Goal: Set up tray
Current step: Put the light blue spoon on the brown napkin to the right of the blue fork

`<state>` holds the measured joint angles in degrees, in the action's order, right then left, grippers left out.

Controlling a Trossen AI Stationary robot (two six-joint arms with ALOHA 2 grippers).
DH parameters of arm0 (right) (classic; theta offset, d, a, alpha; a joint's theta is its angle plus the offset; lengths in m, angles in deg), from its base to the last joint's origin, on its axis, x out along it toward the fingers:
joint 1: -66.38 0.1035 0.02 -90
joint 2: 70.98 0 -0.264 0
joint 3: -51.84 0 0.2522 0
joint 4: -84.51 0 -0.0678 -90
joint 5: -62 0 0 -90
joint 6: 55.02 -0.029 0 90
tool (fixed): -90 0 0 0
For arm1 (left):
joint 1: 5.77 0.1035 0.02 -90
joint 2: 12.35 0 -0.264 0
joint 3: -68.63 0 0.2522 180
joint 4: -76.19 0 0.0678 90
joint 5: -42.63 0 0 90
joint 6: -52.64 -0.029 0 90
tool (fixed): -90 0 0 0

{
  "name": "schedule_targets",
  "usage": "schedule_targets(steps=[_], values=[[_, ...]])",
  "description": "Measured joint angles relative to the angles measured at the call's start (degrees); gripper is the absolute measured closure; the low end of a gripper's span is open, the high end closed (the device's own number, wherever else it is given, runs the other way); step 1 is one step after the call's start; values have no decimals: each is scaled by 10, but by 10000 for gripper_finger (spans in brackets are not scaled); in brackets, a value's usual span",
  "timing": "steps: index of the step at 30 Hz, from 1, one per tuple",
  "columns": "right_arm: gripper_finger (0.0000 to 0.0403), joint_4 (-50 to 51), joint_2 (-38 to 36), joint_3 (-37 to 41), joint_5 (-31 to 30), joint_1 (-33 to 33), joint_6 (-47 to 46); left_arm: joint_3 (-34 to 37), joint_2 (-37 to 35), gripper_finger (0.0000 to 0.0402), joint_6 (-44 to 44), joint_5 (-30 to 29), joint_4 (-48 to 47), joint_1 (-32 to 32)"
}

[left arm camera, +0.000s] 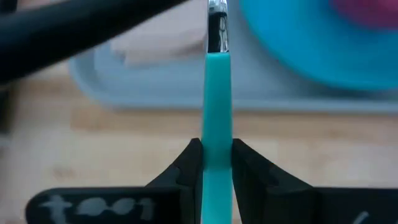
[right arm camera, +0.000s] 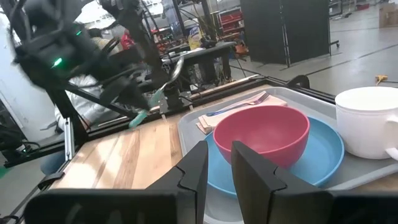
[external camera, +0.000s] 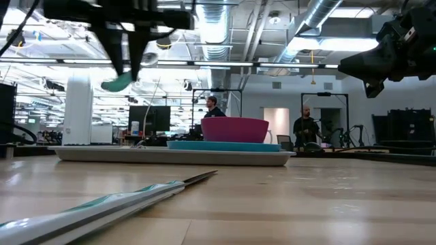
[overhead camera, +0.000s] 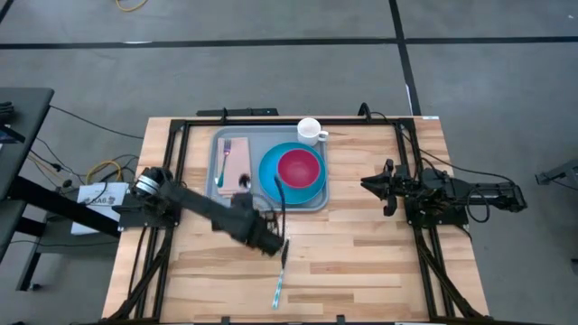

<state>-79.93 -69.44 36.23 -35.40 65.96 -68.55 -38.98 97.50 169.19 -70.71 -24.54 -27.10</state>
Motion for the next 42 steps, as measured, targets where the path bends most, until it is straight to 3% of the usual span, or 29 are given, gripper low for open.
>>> schedule_targets(steps=[6, 16, 24, 28, 31, 42], values=[[339, 0, 0, 0, 0, 0, 0, 0, -30, 360, -126, -37, -10, 95], [339, 0, 0, 0, 0, 0, 0, 0, -54, 360, -330, -47, 10, 256], [339, 0, 0, 0, 0, 0, 0, 0, -53, 360, -478, -2, 70, 377], [339, 0, 0, 0, 0, 0, 0, 12, -54, 360, -545, 59, 112, 423], [339, 0, 0, 0, 0, 0, 0, 51, -53, 360, -554, 107, 151, 445], [339, 0, 0, 0, 0, 0, 0, 170, -74, 360, -602, 172, 192, 502]])
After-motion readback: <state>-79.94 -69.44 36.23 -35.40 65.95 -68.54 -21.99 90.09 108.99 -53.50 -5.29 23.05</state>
